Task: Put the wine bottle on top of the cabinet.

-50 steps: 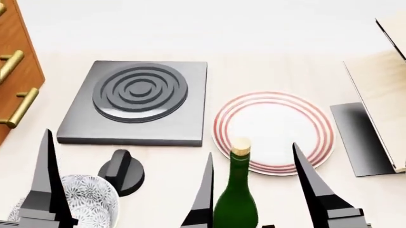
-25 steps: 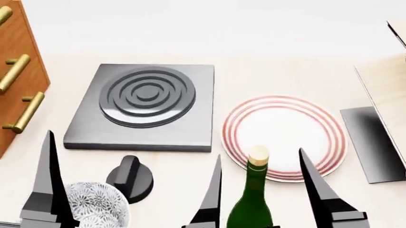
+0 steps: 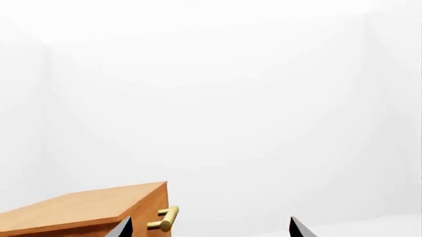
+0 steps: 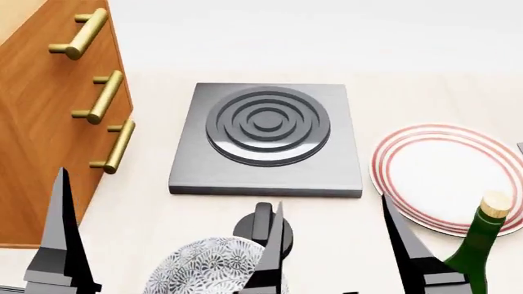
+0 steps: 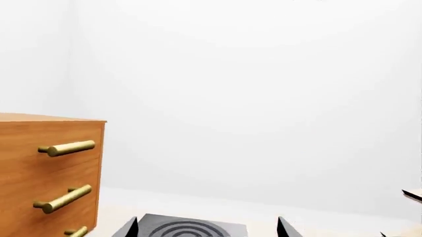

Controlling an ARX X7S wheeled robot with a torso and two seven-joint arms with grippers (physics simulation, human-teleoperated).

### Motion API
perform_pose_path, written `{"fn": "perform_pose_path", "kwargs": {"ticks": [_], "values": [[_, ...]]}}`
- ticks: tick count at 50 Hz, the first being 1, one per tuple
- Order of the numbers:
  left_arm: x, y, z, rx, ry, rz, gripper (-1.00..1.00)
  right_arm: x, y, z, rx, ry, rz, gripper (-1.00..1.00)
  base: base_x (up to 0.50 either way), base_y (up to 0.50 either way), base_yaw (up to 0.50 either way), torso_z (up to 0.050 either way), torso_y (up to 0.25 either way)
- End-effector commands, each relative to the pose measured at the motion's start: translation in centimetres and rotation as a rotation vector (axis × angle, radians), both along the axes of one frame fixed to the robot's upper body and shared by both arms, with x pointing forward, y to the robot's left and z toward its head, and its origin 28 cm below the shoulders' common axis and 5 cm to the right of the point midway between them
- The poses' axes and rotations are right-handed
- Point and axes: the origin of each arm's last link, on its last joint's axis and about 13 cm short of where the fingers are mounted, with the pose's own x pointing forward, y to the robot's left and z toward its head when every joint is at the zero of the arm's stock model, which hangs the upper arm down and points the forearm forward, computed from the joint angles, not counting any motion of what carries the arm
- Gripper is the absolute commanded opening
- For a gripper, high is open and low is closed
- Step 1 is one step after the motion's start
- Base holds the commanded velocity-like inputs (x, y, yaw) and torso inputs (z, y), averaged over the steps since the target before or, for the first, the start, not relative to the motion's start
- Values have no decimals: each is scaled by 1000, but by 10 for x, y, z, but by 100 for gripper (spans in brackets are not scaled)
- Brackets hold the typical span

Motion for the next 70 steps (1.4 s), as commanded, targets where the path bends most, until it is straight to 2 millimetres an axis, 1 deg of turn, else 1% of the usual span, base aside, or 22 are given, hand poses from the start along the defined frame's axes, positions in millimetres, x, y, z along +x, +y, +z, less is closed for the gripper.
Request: {"fn": "perform_pose_path", "kwargs": {"ticks": [1,9,14,20,25,27,29,37,38,44,54,59,66,70], "values": [[0,-1,0,-7,-4,-10,100,1,-2,1,16,-9,-8,100,0,0,0,0,0],[0,-1,0,-4,0,-11,100,1,-3,1,5,-7,-16,100,0,0,0,0,0],[0,-2,1,-1,-5,-13,100,-1,-4,8,-4,-28,-32,100,0,0,0,0,0],[-1,-4,0,1,-5,-20,100,-3,-7,8,-11,-28,-52,100,0,0,0,0,0],[-1,-2,0,-3,-10,-20,100,2,-13,22,-40,-52,-84,100,0,0,0,0,0],[0,-1,1,-6,-15,-14,100,5,-17,31,-59,-65,-99,100,0,0,0,0,0],[0,-1,1,-7,-19,-15,100,10,-23,36,-73,-71,-124,100,0,0,0,0,0],[-1,-1,1,-8,-19,-15,100,21,-44,47,-81,-74,-212,100,0,0,0,0,0],[-1,-1,1,-10,-22,-15,100,24,-49,47,-79,-71,-233,100,0,0,0,0,0],[0,1,2,-11,-26,-7,100,32,-61,40,-70,-42,-288,100,0,0,0,0,0],[-1,-1,1,-8,-22,-11,100,41,-77,25,-51,4,-359,100,0,0,0,0,0],[-1,-1,1,-7,-21,-9,100,45,-81,16,-46,29,-378,100,0,0,0,0,0],[0,0,2,-8,-22,-10,100,50,-81,9,-43,53,-381,100,0,0,0,0,0],[-1,0,1,-10,-23,-10,100,53,-81,-1,-37,70,-385,100,0,0,0,0,0]]}}
